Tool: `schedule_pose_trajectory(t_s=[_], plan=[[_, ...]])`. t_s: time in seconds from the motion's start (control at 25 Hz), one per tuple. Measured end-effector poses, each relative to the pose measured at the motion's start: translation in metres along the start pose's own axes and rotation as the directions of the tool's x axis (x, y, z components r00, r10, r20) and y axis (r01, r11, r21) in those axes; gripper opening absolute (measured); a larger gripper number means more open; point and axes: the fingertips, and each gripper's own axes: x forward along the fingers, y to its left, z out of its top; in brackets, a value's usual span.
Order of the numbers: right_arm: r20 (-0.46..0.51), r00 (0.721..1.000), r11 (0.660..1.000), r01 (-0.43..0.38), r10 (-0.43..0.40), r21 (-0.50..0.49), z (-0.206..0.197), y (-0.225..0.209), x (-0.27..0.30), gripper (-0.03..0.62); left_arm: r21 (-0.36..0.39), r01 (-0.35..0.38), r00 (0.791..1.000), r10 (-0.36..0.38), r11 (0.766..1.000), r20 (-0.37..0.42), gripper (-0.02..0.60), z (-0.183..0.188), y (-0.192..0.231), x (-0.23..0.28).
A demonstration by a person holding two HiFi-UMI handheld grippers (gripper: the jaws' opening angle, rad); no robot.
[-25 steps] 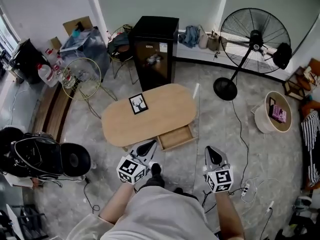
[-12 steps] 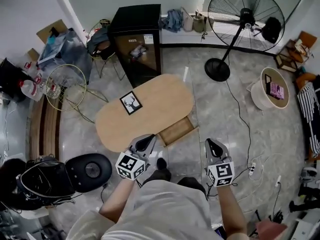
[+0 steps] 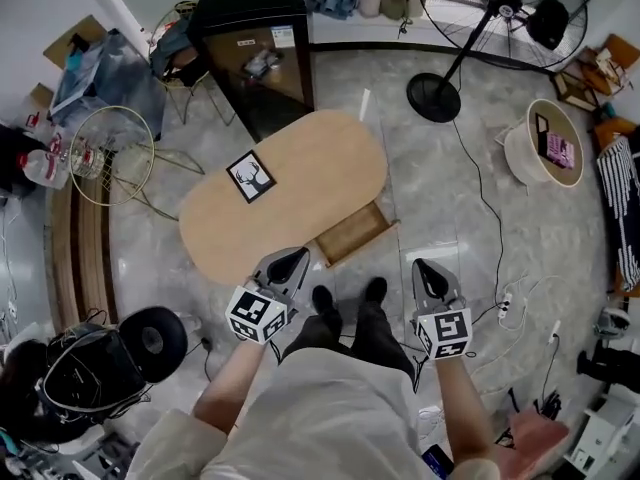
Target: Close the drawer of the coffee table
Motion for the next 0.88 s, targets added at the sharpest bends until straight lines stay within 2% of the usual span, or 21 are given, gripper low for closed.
schedule_pose_trajectory(t_s=[0.16,0.48,0.88], plan=[[-0.023,1.000,0.999,-0.011,0.012,0.036,-0.016,-0.017,0.024,0.011,-0.008,-0.005,1.000,0.004,1.000,-0.028,0.006,-0.015,0.007,0.024],[-0.080,0.994,0.995,-0.073,0.079,0.072,-0.052,-0.059,0.081,0.011,-0.062,-0.058,0.997,0.055,0.996,-0.053,0.006,-0.039,0.021,0.085],[-0.176,0.977,0.985,-0.092,0.118,0.148,-0.143,-0.095,0.159,0.011,-0.110,-0.093,0.990,0.079,0.990,-0.121,0.006,-0.105,0.048,0.155]])
